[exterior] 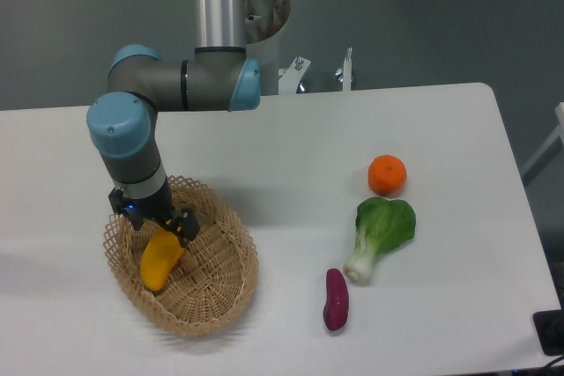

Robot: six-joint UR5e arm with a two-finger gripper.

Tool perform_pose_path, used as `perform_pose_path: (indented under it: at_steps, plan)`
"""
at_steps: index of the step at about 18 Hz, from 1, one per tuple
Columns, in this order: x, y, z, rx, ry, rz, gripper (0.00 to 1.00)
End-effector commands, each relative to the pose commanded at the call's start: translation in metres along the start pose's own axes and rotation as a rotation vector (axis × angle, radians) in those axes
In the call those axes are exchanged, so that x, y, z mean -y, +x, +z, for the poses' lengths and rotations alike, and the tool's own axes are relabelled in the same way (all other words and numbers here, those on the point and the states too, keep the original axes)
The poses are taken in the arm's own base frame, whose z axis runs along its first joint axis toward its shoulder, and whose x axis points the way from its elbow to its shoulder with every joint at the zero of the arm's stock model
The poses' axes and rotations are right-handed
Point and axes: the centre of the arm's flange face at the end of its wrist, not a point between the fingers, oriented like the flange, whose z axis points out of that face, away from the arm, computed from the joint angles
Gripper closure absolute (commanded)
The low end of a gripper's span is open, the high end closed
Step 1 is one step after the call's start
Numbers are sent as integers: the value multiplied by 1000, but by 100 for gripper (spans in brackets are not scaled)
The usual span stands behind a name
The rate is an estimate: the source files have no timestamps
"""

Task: Pick up the mango from the basket
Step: 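Lower the gripper onto the yellow mango in the basket and close it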

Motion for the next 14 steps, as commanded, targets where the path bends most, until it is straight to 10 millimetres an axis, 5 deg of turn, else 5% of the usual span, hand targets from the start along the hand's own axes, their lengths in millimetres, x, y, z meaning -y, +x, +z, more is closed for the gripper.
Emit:
perform_pose_path:
  at_steps: [14]
  plan:
    - [2,-1,20,12,-21,4,0]
